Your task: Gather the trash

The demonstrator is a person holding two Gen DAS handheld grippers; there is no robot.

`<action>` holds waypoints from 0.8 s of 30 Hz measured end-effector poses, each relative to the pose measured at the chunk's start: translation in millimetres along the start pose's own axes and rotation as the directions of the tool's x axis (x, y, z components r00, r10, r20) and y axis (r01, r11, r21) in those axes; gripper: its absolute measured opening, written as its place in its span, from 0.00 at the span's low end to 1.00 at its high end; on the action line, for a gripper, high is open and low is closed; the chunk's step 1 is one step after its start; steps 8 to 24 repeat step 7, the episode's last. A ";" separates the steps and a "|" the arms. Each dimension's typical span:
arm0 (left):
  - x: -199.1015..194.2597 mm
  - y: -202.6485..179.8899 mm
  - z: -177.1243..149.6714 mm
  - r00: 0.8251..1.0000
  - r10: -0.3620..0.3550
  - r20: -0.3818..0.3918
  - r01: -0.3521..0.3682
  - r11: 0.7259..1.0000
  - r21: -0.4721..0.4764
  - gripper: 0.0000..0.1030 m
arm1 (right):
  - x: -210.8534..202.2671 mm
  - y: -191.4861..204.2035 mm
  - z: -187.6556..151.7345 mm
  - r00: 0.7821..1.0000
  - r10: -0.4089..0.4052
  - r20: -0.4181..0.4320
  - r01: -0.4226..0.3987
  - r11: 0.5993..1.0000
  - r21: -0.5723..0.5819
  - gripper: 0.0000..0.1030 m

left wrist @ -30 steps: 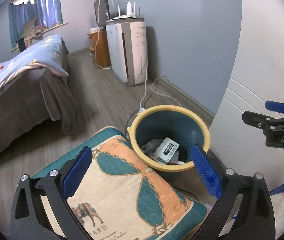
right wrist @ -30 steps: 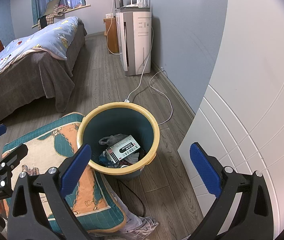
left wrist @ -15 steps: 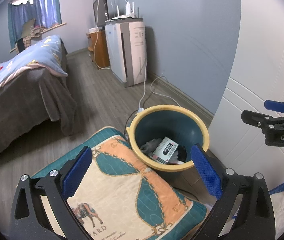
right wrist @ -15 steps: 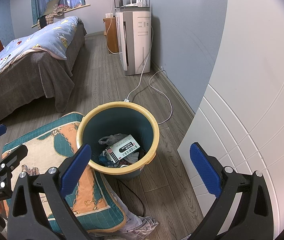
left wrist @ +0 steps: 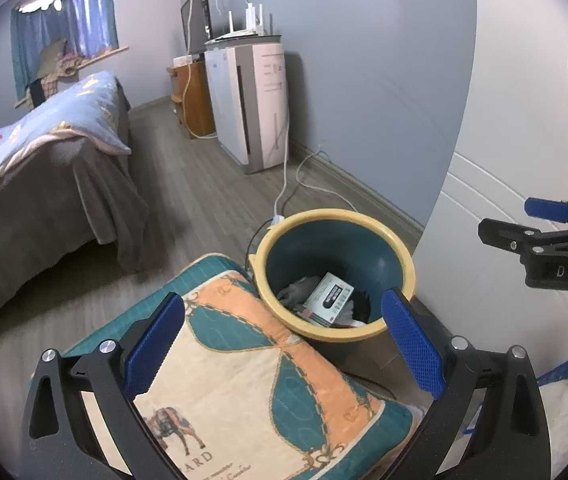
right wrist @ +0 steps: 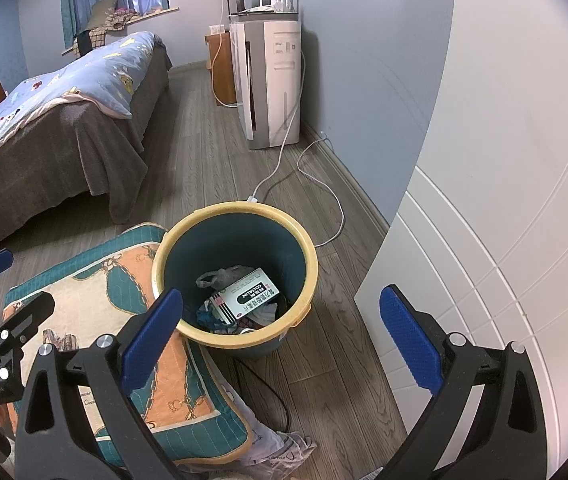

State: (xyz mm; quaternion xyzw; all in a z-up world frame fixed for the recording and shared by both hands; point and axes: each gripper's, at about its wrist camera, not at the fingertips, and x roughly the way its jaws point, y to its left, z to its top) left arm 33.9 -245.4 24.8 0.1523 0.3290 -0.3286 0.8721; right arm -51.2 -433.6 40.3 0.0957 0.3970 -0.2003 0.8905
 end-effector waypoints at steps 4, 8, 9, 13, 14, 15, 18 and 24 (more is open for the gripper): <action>-0.4 -0.4 1.9 1.000 -0.008 -0.007 0.008 1.000 -0.010 0.95 | 0.4 -2.7 -3.3 1.000 -0.007 -0.007 0.007 1.000 0.007 0.94; -2.1 2.8 2.9 1.000 0.000 -0.014 0.000 1.000 -0.021 0.95 | 8.2 -2.6 -4.4 0.999 -0.027 -0.046 0.027 1.000 0.011 0.94; -2.1 2.8 2.9 1.000 0.000 -0.014 0.000 1.000 -0.021 0.95 | 8.2 -2.6 -4.4 0.999 -0.027 -0.046 0.027 1.000 0.011 0.94; -2.1 2.8 2.9 1.000 0.000 -0.014 0.000 1.000 -0.021 0.95 | 8.2 -2.6 -4.4 0.999 -0.027 -0.046 0.027 1.000 0.011 0.94; -2.1 2.8 2.9 1.000 0.000 -0.014 0.000 1.000 -0.021 0.95 | 8.2 -2.6 -4.4 0.999 -0.027 -0.046 0.027 1.000 0.011 0.94; -2.1 2.8 2.9 1.000 0.000 -0.014 0.000 1.000 -0.021 0.95 | 8.2 -2.6 -4.4 0.999 -0.027 -0.046 0.027 1.000 0.011 0.94; -2.1 2.8 2.9 1.000 0.000 -0.014 0.000 1.000 -0.021 0.95 | 8.2 -2.6 -4.4 0.999 -0.027 -0.046 0.027 1.000 0.011 0.94; -2.1 2.8 2.9 1.000 0.000 -0.014 0.000 1.000 -0.021 0.95 | 8.2 -2.6 -4.4 0.999 -0.027 -0.046 0.027 1.000 0.011 0.94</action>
